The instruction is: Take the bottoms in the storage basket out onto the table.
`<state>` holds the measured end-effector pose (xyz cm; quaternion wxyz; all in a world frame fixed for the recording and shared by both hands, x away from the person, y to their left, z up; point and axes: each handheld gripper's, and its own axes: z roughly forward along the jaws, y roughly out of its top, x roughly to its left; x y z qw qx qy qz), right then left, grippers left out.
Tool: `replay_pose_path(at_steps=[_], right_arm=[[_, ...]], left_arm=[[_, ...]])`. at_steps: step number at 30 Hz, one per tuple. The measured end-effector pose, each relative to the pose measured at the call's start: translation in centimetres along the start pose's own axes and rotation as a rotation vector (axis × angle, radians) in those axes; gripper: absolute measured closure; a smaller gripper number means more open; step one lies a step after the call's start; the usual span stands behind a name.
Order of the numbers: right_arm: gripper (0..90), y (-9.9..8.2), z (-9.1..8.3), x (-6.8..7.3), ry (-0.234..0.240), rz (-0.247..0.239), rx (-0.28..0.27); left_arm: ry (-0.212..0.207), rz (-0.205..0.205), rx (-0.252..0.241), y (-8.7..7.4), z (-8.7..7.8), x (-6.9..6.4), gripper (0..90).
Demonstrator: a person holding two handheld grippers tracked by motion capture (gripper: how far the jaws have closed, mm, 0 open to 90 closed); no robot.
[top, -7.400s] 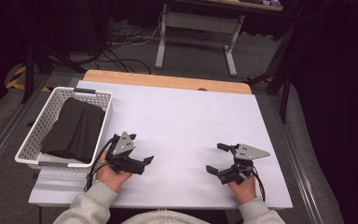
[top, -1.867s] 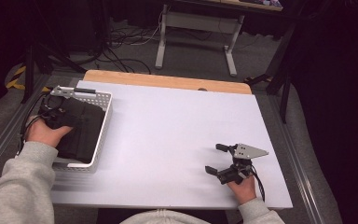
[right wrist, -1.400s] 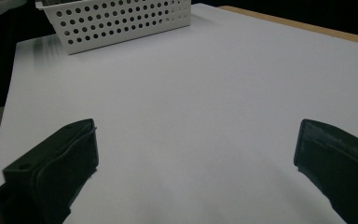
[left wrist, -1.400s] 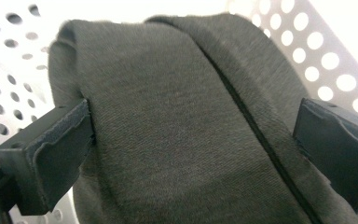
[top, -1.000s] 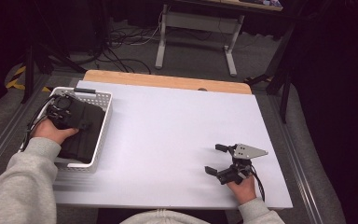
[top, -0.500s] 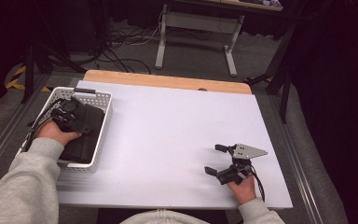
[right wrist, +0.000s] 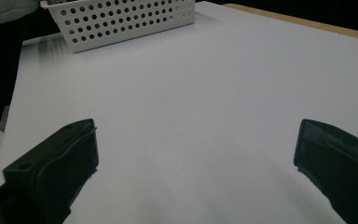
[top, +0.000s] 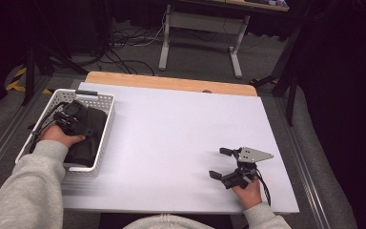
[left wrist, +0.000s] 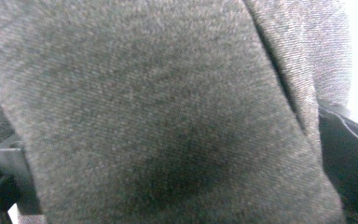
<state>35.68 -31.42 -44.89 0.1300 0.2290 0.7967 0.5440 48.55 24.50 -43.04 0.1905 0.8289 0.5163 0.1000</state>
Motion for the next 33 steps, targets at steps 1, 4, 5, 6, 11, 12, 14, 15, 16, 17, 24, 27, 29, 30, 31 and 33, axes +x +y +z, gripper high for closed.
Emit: replay_pose_path(at_steps=[1,4,5,6,11,12,14,15,16,17,24,27,29,30,31,33], right_arm=[[0.7,0.0,0.0,0.0,0.003,0.003,0.000],[0.7,0.0,0.0,0.0,0.004,0.003,0.000],[0.7,0.0,0.0,0.0,0.004,0.003,0.000],[0.7,0.0,0.0,0.0,0.004,0.003,0.000],[0.7,0.0,0.0,0.0,0.002,0.005,-0.001],[0.7,0.0,0.0,0.0,0.002,0.005,-0.001],[0.7,0.0,0.0,0.0,0.002,0.004,-0.002],[0.7,0.0,0.0,0.0,0.003,0.004,-0.001],[0.7,0.0,0.0,0.0,0.003,0.004,-0.001],[0.7,0.0,0.0,0.0,0.003,0.004,-0.002],[0.8,0.0,0.0,0.0,0.004,0.004,0.000],[0.8,0.0,0.0,0.0,0.005,0.004,0.000],[0.8,0.0,0.0,0.0,0.005,0.004,0.001],[0.8,0.0,0.0,0.0,0.005,0.004,0.001],[0.8,0.0,0.0,0.0,0.005,0.005,0.001],[0.8,0.0,0.0,0.0,0.006,0.005,0.001]], left_arm=[[0.002,0.002,-0.001,0.0,0.1,0.0,0.0],[-0.001,0.000,0.000,0.0,0.3,0.1,0.0],[-0.001,0.000,0.000,0.0,0.3,0.1,0.0],[0.004,0.001,0.002,0.0,0.3,0.1,0.0],[0.028,0.009,0.019,0.1,0.5,-0.1,1.7],[0.032,0.007,0.020,0.1,0.5,-0.1,2.6],[0.038,0.007,0.019,0.1,0.4,-0.2,5.5],[0.043,0.006,0.020,0.1,0.3,-0.2,9.6],[0.043,0.006,0.020,0.1,0.3,-0.2,11.2],[0.041,0.003,0.019,0.1,0.3,-0.2,13.6],[0.031,0.018,0.015,0.0,-0.5,-0.5,38.1],[0.013,0.012,0.003,-0.2,-0.7,-0.4,46.6],[0.006,0.013,-0.004,-0.3,-0.8,-0.3,49.6],[0.003,0.010,-0.008,-0.3,-0.8,-0.3,50.7],[0.003,0.011,-0.009,-0.3,-0.8,-0.3,51.4],[0.002,0.010,-0.012,-0.4,-0.8,-0.3,52.2]])
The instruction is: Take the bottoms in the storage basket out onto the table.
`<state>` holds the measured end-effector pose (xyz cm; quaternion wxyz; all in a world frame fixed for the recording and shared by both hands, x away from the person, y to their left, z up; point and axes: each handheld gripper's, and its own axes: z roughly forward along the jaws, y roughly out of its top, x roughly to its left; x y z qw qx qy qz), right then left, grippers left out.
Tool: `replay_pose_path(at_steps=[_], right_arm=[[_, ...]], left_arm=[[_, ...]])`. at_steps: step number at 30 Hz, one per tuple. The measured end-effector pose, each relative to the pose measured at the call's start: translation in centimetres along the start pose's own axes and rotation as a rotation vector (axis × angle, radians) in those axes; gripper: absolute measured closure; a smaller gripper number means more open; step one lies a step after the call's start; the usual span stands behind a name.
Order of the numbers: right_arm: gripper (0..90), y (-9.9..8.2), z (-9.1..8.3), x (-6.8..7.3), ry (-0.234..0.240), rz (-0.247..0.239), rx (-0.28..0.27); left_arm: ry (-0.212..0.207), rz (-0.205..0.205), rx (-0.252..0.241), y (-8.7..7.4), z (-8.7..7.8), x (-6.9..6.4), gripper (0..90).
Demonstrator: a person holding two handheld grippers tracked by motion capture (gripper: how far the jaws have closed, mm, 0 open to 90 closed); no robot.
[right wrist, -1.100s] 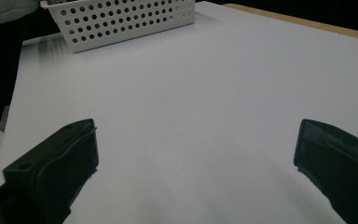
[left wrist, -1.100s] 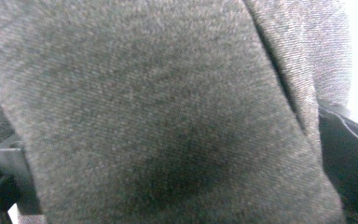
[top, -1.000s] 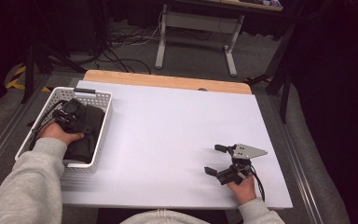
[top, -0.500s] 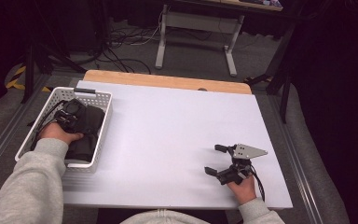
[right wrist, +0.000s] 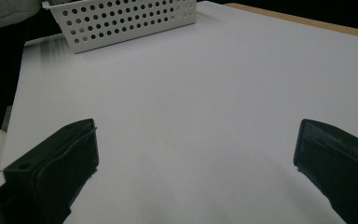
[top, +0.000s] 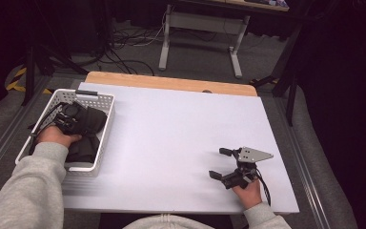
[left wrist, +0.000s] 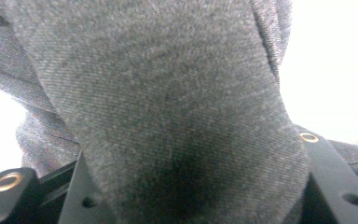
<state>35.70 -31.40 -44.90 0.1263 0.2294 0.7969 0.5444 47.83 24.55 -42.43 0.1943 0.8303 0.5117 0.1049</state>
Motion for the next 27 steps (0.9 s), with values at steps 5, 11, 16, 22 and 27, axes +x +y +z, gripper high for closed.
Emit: replay_pose_path(at_steps=[5,11,16,22,27], right_arm=[[0.8,0.0,0.0,0.0,-0.001,0.000,-0.001],[0.8,0.0,0.0,0.0,-0.002,0.002,-0.001],[0.8,0.0,0.0,0.0,-0.003,0.002,-0.003],[0.8,0.0,0.0,0.0,-0.002,-0.001,-0.003],[0.8,0.0,0.0,0.0,-0.002,0.000,-0.003]], left_arm=[[0.001,0.001,-0.015,-0.1,-0.1,0.1,54.4],[0.005,-0.004,-0.037,-0.1,-0.5,0.1,57.6],[0.014,-0.002,-0.081,-0.4,-1.0,0.1,59.4],[0.014,-0.015,-0.155,-1.1,-1.9,0.3,59.9],[0.005,-0.034,-0.200,-1.4,-2.4,0.5,59.9]])
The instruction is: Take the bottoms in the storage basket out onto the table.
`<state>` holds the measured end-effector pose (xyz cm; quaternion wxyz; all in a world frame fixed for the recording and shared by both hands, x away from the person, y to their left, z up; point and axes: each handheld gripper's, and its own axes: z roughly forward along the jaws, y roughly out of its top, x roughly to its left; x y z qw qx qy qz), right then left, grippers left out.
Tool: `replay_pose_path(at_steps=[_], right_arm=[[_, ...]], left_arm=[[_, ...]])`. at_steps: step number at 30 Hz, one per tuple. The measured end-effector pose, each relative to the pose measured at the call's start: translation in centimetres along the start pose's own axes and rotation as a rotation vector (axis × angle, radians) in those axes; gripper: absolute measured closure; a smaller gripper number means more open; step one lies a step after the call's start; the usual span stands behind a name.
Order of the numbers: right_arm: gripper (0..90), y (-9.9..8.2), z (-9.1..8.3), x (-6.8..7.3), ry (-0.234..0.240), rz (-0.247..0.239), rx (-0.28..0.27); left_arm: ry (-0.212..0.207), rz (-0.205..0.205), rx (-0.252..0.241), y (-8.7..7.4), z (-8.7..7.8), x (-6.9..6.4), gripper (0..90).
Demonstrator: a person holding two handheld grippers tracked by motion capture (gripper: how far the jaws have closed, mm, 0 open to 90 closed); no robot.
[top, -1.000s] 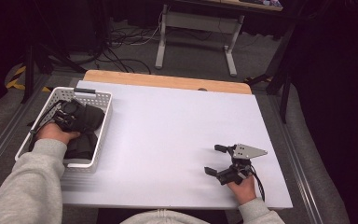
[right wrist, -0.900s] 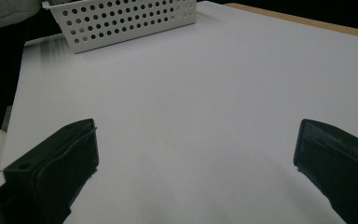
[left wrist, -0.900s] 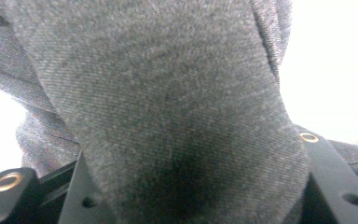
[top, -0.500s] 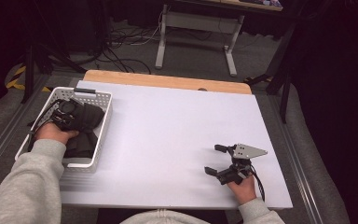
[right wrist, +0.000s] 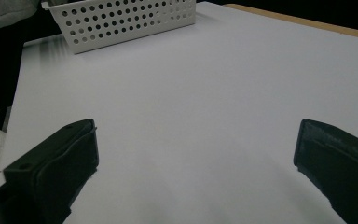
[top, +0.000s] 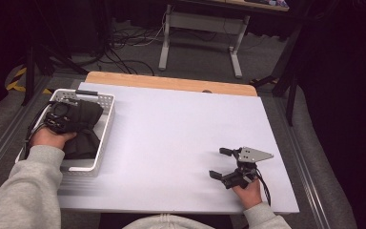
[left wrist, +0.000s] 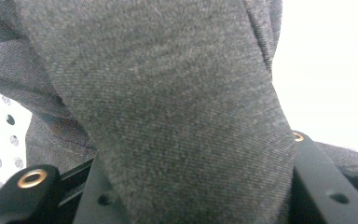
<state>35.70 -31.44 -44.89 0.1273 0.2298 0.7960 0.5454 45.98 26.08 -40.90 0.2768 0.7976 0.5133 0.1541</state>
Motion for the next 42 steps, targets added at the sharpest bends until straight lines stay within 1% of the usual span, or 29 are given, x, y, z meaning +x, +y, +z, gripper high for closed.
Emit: replay_pose_path(at_steps=[1,2,3,6,8,9,10,11,13,15,16,17,18,20,21,23,24,25,27,28,30,31,32,35,36,37,38,39,42], right_arm=[[0.8,0.0,0.0,0.0,0.000,0.000,0.000],[0.8,0.0,0.0,0.0,0.000,0.000,0.000],[0.8,0.0,0.0,0.0,0.000,0.000,0.000],[0.8,0.0,0.0,0.0,0.000,-0.001,-0.001],[0.8,0.0,0.0,0.0,0.000,-0.001,-0.001],[0.8,0.0,0.0,0.0,0.000,-0.001,-0.001],[0.8,0.0,0.0,0.0,0.000,-0.002,-0.001],[0.8,0.0,0.0,0.0,0.000,-0.002,-0.002],[0.8,0.0,0.0,0.0,0.000,-0.002,-0.002],[0.8,0.0,0.0,0.0,0.000,-0.002,-0.002],[0.8,0.0,0.0,0.0,0.000,-0.002,-0.002],[0.8,0.0,0.0,0.0,0.000,-0.002,-0.002],[0.8,0.0,0.0,0.0,0.001,-0.002,-0.002],[0.8,0.0,0.0,0.0,0.000,-0.002,-0.002],[0.8,0.0,0.0,0.0,0.000,-0.002,-0.002],[0.8,0.0,0.0,0.0,0.001,-0.002,-0.002],[0.8,0.0,0.0,0.0,0.001,-0.002,-0.002],[0.8,0.0,0.0,0.0,0.001,-0.002,-0.003],[0.8,0.0,0.0,0.0,0.001,-0.002,-0.003],[0.8,0.0,0.0,0.0,0.001,-0.002,-0.003],[0.8,0.0,0.0,0.0,0.001,-0.001,-0.003],[0.8,0.0,0.0,0.0,0.001,-0.001,-0.003],[0.8,0.0,0.0,0.0,0.002,-0.001,-0.002],[0.8,0.0,0.0,0.0,0.002,-0.001,-0.003],[0.8,0.0,0.0,0.0,0.002,-0.001,-0.003],[0.8,0.0,0.0,0.0,0.002,-0.001,-0.003],[0.8,0.0,0.0,0.0,0.002,-0.001,-0.003],[0.8,0.0,0.0,0.0,0.002,-0.001,-0.003],[0.8,0.0,0.0,0.0,0.003,-0.001,-0.004]], left_arm=[[-0.003,-0.010,-0.024,-0.1,-0.3,0.1,59.9],[-0.003,-0.010,-0.024,-0.1,-0.3,0.1,59.9],[-0.010,-0.020,-0.049,-0.2,-0.6,0.3,59.9],[-0.017,-0.026,-0.069,-0.4,-0.8,0.5,59.9],[-0.029,-0.042,-0.102,-0.6,-1.2,0.8,59.9],[-0.029,-0.042,-0.102,-0.6,-1.2,0.8,59.9],[-0.032,-0.045,-0.120,-0.7,-1.4,0.8,59.9],[-0.044,-0.049,-0.138,-0.8,-1.6,1.0,59.9],[-0.049,-0.058,-0.149,-0.9,-1.7,1.1,59.9],[-0.058,-0.072,-0.181,-1.1,-2.1,1.2,60.0],[-0.058,-0.072,-0.181,-1.1,-2.1,1.2,59.9],[-0.072,-0.083,-0.207,-1.3,-2.4,1.4,59.9],[-0.072,-0.083,-0.207,-1.3,-2.4,1.4,59.9],[-0.093,-0.094,-0.244,-1.6,-2.9,1.6,59.9],[-0.093,-0.094,-0.244,-1.6,-2.9,1.6,59.9],[-0.116,-0.107,-0.282,-1.8,-3.4,1.8,59.9],[-0.116,-0.107,-0.282,-1.8,-3.4,1.8,59.9],[-0.122,-0.111,-0.303,-2.0,-3.7,1.9,59.9],[-0.120,-0.106,-0.323,-2.2,-3.9,1.9,59.9],[-0.120,-0.106,-0.323,-2.2,-3.9,1.9,59.9],[-0.117,-0.097,-0.364,-2.4,-4.4,1.9,60.0],[-0.117,-0.097,-0.364,-2.4,-4.4,1.9,60.0],[-0.113,-0.089,-0.398,-2.6,-4.7,1.9,59.9],[-0.120,-0.087,-0.446,-2.9,-5.1,1.9,60.0],[-0.120,-0.087,-0.446,-2.9,-5.1,1.9,59.9],[-0.121,-0.082,-0.466,-3.0,-5.3,1.9,59.9],[-0.121,-0.082,-0.466,-3.0,-5.3,1.9,59.9],[-0.114,-0.077,-0.483,-3.1,-5.5,1.8,59.9],[-0.113,-0.072,-0.492,-3.2,-5.6,1.7,59.9]])
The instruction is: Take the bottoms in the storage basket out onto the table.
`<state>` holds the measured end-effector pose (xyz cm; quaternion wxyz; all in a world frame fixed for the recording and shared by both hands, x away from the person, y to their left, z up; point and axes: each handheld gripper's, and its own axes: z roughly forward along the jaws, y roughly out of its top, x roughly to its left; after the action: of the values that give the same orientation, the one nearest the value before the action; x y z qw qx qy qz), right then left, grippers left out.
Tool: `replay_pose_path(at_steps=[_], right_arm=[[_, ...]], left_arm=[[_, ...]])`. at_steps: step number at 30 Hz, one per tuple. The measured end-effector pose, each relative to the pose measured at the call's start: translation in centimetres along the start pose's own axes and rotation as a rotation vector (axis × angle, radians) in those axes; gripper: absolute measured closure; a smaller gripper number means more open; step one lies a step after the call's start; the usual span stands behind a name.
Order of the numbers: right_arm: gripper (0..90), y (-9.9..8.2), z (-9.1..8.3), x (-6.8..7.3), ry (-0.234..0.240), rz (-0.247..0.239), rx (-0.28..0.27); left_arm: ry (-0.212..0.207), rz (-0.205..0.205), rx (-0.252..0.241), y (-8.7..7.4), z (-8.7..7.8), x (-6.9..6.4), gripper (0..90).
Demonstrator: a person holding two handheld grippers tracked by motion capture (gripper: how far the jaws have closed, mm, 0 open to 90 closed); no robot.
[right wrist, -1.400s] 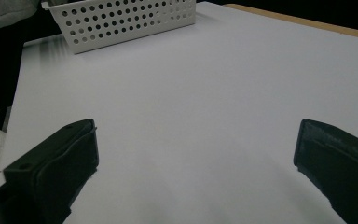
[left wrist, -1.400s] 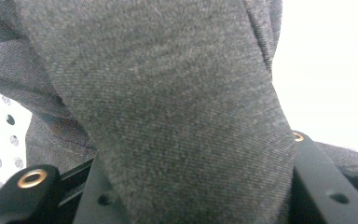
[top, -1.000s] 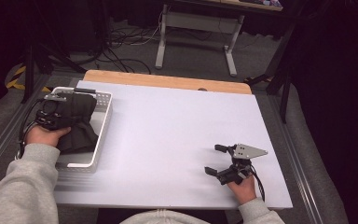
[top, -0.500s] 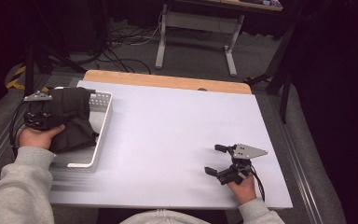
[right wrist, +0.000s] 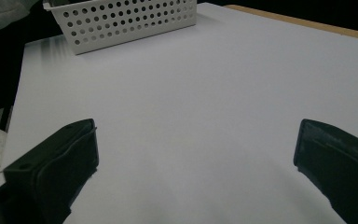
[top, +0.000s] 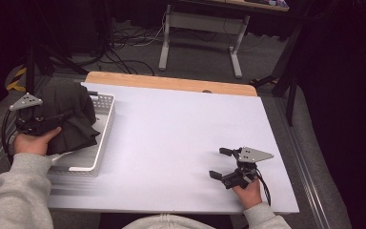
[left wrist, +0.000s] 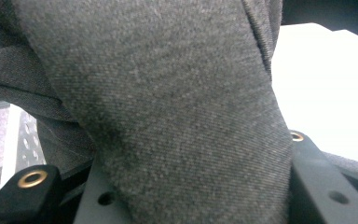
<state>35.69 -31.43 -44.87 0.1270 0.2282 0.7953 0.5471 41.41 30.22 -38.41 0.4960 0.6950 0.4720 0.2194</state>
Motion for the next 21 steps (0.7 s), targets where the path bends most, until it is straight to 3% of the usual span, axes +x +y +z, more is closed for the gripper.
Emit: replay_pose_path(at_steps=[15,21], right_arm=[[0.8,0.0,0.0,0.0,0.001,-0.001,0.000],[0.8,0.0,0.0,0.0,0.001,-0.001,-0.001]], left_arm=[[-0.008,0.024,-0.060,-0.1,-1.3,-0.4,59.8],[-0.020,0.036,-0.095,0.2,-2.0,-1.2,59.8]])
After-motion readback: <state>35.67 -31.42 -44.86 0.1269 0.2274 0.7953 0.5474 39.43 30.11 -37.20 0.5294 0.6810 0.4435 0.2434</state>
